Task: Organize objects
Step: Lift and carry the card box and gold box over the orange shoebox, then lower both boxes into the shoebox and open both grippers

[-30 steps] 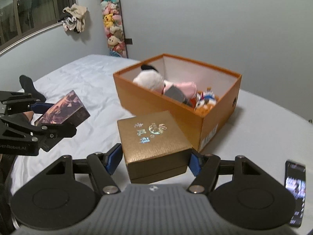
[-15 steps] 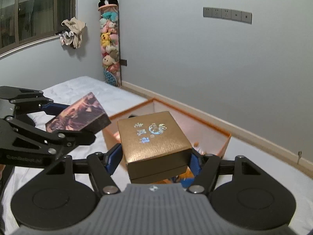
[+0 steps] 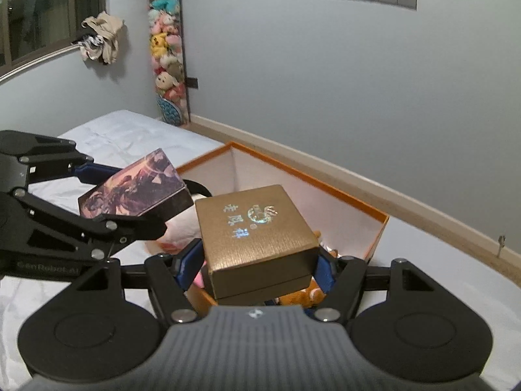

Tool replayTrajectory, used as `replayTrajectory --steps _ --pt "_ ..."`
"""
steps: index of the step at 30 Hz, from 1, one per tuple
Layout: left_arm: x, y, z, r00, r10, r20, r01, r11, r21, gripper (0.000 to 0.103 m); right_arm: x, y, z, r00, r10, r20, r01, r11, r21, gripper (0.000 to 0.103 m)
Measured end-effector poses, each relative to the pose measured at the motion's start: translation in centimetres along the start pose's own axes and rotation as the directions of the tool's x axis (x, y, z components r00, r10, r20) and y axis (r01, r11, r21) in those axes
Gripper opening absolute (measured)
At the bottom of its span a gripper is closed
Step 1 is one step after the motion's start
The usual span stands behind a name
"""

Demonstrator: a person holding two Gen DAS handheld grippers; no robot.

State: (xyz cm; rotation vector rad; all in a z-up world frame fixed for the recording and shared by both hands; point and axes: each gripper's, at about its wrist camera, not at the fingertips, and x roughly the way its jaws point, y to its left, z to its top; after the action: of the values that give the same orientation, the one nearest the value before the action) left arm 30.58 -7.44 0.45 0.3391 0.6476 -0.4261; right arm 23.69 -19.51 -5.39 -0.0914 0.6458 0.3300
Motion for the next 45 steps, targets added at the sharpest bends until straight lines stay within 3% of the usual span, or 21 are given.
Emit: replayTrajectory --steps 9,13,15,18,27,36,45 --pt "4.9 0.9 4.8 0.999 0.043 -0.016 -0.040 0.988 0.151 0.067 3.4 -2.6 3.8 0.999 -0.047 0.001 0.047 0.999 -0.020 0.070" --pt "7.1 2.0 6.2 1.000 0.016 -0.024 -0.012 0.985 0.170 0.067 4.3 -3.8 5.8 0.999 -0.054 0.007 0.054 0.998 -0.018 0.070" --pt "8.6 2.5 6.4 0.998 -0.015 -0.069 0.027 0.982 0.187 0.067 5.2 -4.2 6.3 0.999 -0.049 -0.009 0.049 0.999 -0.017 0.070" --pt "11.2 3.0 6.0 0.993 -0.032 -0.111 0.057 0.971 0.231 0.067 6.7 -4.7 6.3 0.998 -0.037 -0.046 0.037 0.999 -0.008 0.070" --pt "17.1 4.0 3.3 0.974 0.002 -0.228 0.077 0.938 0.338 0.067 10.7 -5.0 3.8 0.989 -0.023 -0.144 0.022 1.000 -0.010 0.070" --pt "20.1 5.1 2.3 0.958 0.022 -0.284 0.078 0.939 0.335 0.066 12.7 -5.3 2.6 0.983 -0.041 -0.179 0.039 0.999 -0.014 0.070" --pt "21.7 4.7 0.8 0.954 0.042 -0.298 0.065 0.938 0.341 0.066 15.9 -3.4 5.0 0.978 -0.071 -0.195 0.066 0.997 -0.028 0.070"
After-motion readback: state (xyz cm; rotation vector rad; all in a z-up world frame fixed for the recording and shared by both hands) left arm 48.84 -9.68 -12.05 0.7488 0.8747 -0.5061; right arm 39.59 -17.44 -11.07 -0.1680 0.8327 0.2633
